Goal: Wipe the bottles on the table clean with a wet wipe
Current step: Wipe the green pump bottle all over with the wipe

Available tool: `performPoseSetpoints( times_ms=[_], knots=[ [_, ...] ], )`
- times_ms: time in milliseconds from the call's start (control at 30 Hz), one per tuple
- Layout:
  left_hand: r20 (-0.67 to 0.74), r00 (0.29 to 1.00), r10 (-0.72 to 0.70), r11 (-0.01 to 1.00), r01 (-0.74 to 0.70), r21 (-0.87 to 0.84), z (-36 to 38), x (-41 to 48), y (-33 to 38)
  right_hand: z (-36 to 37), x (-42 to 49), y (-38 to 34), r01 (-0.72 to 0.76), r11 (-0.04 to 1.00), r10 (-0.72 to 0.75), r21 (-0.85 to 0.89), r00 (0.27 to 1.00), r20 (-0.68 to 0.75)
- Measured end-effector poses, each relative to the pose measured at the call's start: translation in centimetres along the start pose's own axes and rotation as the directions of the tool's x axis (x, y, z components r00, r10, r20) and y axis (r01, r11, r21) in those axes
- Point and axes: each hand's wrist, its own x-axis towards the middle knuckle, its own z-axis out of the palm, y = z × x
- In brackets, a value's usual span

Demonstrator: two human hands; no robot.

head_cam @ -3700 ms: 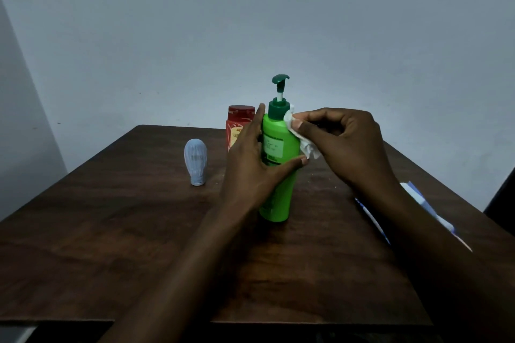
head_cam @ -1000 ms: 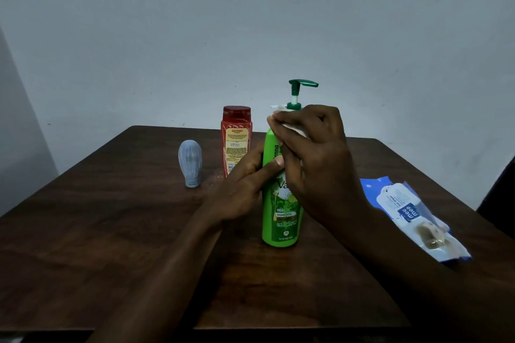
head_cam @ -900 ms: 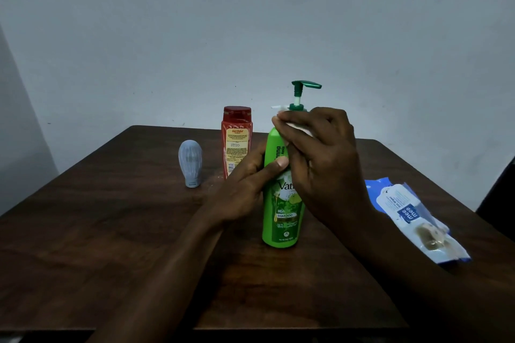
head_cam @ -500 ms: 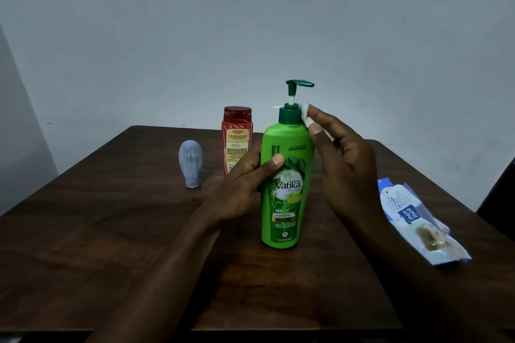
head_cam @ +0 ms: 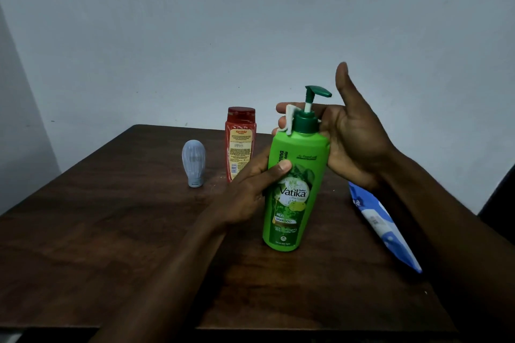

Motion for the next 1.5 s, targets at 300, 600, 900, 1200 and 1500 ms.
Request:
performPoseSetpoints(
  times_ms=[300, 600, 900, 1200, 1500],
  knots=[
    [-0.028, 1.0, 0.0, 1.0, 0.0, -0.008, 0.0, 0.1, -0.1, 0.0, -1.4, 1.8, 0.11, 0.994, -0.109, 0.019, 0.993, -0.054],
    [-0.079, 0.996, 0.033, 0.999, -0.034, -0.018, 0.5, 0.4, -0.7, 1.7, -4.3, 7.2, 0.239, 0.449, -0.625, -0.861, 0.772, -0.112],
    [-0.187, 0.982, 0.004, 0.966, -0.052, -0.254, 0.3, 1.3, -1.5, 0.4, -3.7, 9.4, 0.173, -0.147, -0.556, -0.974, 0.8, 0.226],
    [-0.172, 0.983, -0.069, 0.863, -0.028, -0.504, -0.2, 1.7, -2.0, -0.2, -4.7, 10.1, 0.268, -0.4, -0.336, -0.876, 0.847, 0.413],
    [-0.092, 0.985, -0.147, 0.86, 0.081, -0.504, -1.0, 1.6, -2.6, -1.3, -6.9, 11.7, 0.406, -0.477, -0.156, -0.78, 0.834, 0.53]
  ],
)
